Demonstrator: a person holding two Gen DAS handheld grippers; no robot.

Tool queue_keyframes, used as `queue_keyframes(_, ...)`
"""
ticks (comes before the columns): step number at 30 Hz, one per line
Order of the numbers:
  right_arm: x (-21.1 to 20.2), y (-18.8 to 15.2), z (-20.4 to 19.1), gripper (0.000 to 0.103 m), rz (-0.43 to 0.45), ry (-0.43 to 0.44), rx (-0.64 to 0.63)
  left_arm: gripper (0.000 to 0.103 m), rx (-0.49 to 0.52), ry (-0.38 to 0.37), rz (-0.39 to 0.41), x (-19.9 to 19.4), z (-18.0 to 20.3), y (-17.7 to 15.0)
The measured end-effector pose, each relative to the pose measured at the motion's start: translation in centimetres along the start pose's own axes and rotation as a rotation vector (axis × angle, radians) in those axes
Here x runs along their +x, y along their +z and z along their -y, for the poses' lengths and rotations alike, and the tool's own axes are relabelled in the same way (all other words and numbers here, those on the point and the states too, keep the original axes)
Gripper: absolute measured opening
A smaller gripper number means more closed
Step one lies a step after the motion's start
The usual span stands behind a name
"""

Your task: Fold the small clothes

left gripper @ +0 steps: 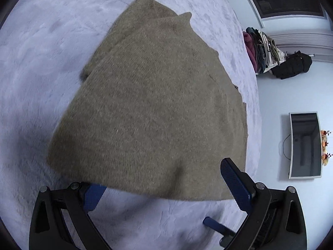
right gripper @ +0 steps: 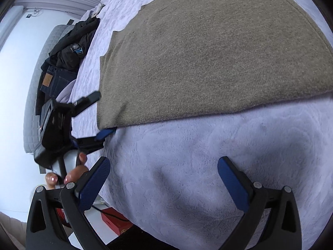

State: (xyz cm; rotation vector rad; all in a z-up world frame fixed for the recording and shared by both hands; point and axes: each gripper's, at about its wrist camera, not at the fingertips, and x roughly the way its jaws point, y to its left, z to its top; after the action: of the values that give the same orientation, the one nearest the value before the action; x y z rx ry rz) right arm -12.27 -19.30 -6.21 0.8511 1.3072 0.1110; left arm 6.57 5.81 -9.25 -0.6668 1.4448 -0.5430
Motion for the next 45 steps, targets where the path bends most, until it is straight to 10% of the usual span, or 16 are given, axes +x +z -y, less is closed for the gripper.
queue_keyframes(10, -0.9, 1.5, -0.4, 0.103, 0.009, 0.014, -0.012, 0.100, 0.152, 0.181, 0.178, -0.6, 4.1, 1.1)
queue_keyframes(12, -1.7, 2.3, -0.5, 0.103, 0.028, 0.017, -0.020, 0.080, 0.171, 0.309, 0.196, 0.0, 4.3, 1.3)
queue_keyframes(14, -2.5, 3.5, -0.5, 0.103, 0.050, 0.008, -0.024, 0.037, 0.103, 0.380, 0.148, 1.1, 2.5, 2.3)
queue_keyframes(17, -3.5, 5.6, -0.7, 0.103, 0.066, -0.006, -0.029, 0.023, 0.049, 0.325, 0.165, 0.7, 0.8, 2.9)
queue_keyframes(19, -4.0, 7.3, -1.1, 0.103, 0.071, -0.016, -0.043, 0.017, 0.205, 0.434, 0.207, 0.6, 3.1, 2.2)
queue_keyframes(23, -4.5, 11.0, -3.1, 0.103, 0.057, -0.015, -0.099, 0.014, 0.670, 0.656, 0.320, 1.9, 8.4, -1.8)
queue_keyframes(28, -3.2, 15.9, -7.3, 0.103, -0.013, 0.043, -0.167, 0.014, 1.034, 0.758, 0.385, 3.6, 10.6, -5.6)
queue_keyframes(38, 9.8, 21.4, -19.7, 0.103, -0.409, -0.023, -0.429, 0.014, 1.126, 0.776, 0.391, 4.4, 11.0, -5.9)
queue_keyframes(45, 18.9, 19.2, -24.5, 0.103, -0.614, -0.285, -0.662, 0.014, 1.096, 0.776, 0.400, 4.4, 10.5, -6.3)
